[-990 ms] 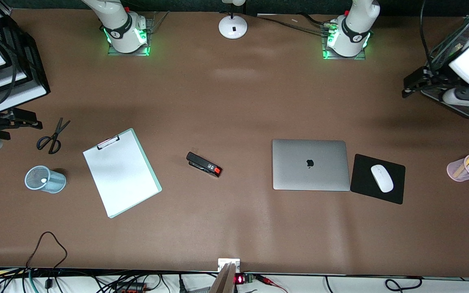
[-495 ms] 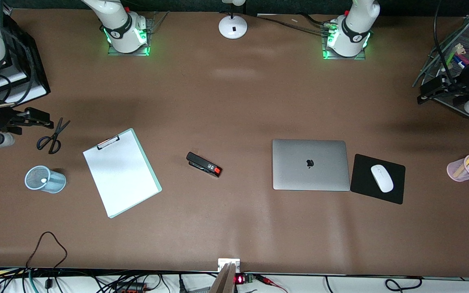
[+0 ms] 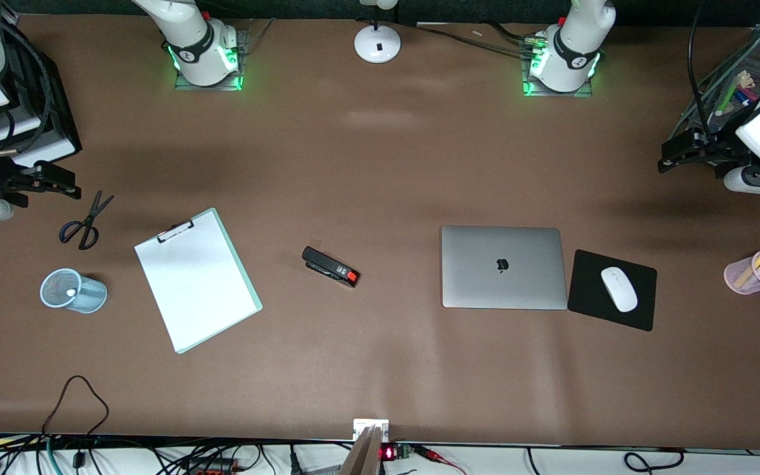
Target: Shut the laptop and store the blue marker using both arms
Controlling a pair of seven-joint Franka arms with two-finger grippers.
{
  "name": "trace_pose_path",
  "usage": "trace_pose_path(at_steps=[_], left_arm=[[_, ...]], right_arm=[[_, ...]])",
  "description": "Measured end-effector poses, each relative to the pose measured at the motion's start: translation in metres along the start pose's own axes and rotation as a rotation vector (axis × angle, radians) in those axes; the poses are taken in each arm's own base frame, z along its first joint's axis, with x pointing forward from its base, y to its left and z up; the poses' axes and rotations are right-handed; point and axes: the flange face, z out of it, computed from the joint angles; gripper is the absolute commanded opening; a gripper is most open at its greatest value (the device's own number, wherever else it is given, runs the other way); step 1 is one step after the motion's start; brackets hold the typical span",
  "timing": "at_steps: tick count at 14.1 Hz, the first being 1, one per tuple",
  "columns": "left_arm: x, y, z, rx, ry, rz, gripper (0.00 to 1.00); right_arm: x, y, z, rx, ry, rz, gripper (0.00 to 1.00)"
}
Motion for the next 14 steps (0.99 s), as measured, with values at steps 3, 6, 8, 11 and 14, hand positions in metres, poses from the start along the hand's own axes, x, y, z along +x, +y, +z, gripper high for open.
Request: trace_pose_path(at_steps=[3,6,8,11,14], left_arm=[[-0.001,0.010,0.001,0.000,-0.009,0.021,1.00],[-0.001,0.025,0.003,0.002,-0.020,0.056,1.00],[0.000,0.037,0.006,0.008,-0.025,0.078,1.00],[0.005,0.037,0.014,0.013,-0.041,0.080,1.00],[0.011,0.022,0.013,0.028,-0.025,0.057,1.00]], right_arm=[[-0.001,-0.002,-0.001,0.001,0.000,0.054,1.00],[-0.004,-0.009,-0.009,0.000,0.014,0.082,1.00],[-0.006,-0.014,-0.020,-0.002,0.037,0.126,1.00],[-0.012,-0.022,-0.044,-0.001,0.084,0.197,1.00],[-0.016,-0.026,-0.055,-0.001,0.104,0.201,1.00]])
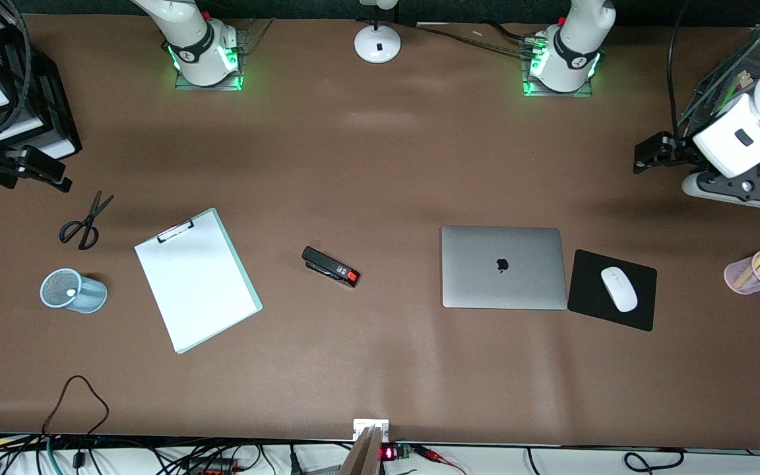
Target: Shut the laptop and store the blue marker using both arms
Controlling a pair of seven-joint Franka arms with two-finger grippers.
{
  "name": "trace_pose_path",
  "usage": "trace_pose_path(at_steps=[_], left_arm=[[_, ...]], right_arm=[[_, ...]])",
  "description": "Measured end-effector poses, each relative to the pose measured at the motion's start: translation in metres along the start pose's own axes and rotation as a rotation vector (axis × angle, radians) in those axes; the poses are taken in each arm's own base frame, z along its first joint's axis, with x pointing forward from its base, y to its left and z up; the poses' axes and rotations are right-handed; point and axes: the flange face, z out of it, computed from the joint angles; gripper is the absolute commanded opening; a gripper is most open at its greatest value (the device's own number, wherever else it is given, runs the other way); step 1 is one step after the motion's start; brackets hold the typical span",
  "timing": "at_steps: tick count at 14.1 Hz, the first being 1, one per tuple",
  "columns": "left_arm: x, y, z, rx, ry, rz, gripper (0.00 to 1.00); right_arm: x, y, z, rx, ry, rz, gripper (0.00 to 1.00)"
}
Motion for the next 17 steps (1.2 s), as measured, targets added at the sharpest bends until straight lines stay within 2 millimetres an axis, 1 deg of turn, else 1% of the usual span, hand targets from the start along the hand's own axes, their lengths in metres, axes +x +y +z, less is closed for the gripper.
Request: trace_pose_path(at_steps=[2,4,7,11,14,17], left_arm=[[0.001,-0.018,-0.006,0.007,0.027,-0.028,1.00],[0.000,-0.029,-0.009,0.006,0.037,-0.044,1.00],[0.002,-0.029,-0.006,0.006,0.035,-0.044,1.00],[0.007,-0.028,-0.001,0.004,0.034,-0.040,1.00],[0.008,-0.028,0.001,0.003,0.031,-0.039,1.00],[0.009,-0.028,0.003,0.003,0.028,-0.040,1.00]], right_arm=[[0.000,0.001,-0.001,0.000,0.001,0.001,1.00],[0.000,-0.002,-0.001,0.000,0.001,-0.004,1.00],[0.000,-0.003,-0.001,0.000,0.002,-0.008,1.00],[0.000,-0.004,-0.002,0.001,0.004,-0.059,1.00],[0.001,-0.006,-0.009,0.001,0.021,-0.067,1.00],[0.001,-0.006,-0.011,0.001,0.024,-0.069,1.00]])
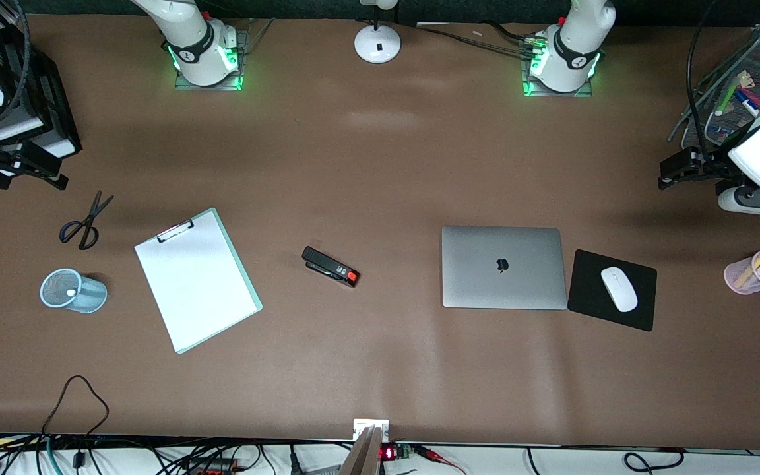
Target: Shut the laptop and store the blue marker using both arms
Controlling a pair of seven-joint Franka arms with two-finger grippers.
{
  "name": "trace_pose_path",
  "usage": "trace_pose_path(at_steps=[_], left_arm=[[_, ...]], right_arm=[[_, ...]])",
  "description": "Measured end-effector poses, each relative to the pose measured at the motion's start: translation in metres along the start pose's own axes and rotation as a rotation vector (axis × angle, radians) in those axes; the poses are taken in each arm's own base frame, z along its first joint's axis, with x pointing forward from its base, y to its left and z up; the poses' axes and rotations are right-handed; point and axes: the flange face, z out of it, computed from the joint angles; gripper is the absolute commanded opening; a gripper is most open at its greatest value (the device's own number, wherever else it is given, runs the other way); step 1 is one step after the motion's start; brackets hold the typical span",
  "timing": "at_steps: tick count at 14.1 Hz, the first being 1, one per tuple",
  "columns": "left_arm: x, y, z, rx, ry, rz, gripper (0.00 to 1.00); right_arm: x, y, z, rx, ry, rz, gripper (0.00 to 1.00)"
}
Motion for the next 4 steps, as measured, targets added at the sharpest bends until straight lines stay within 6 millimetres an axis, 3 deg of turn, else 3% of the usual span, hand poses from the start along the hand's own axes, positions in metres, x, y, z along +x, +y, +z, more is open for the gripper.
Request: trace_pose_path(at_steps=[4], left_arm=[[0.0041,-0.0004,0.0075,-0.004,-0.012,0.000,1.00]], right_arm=[[0.0000,0.0013,-0.0002,0.000,0.000,0.001,1.00]])
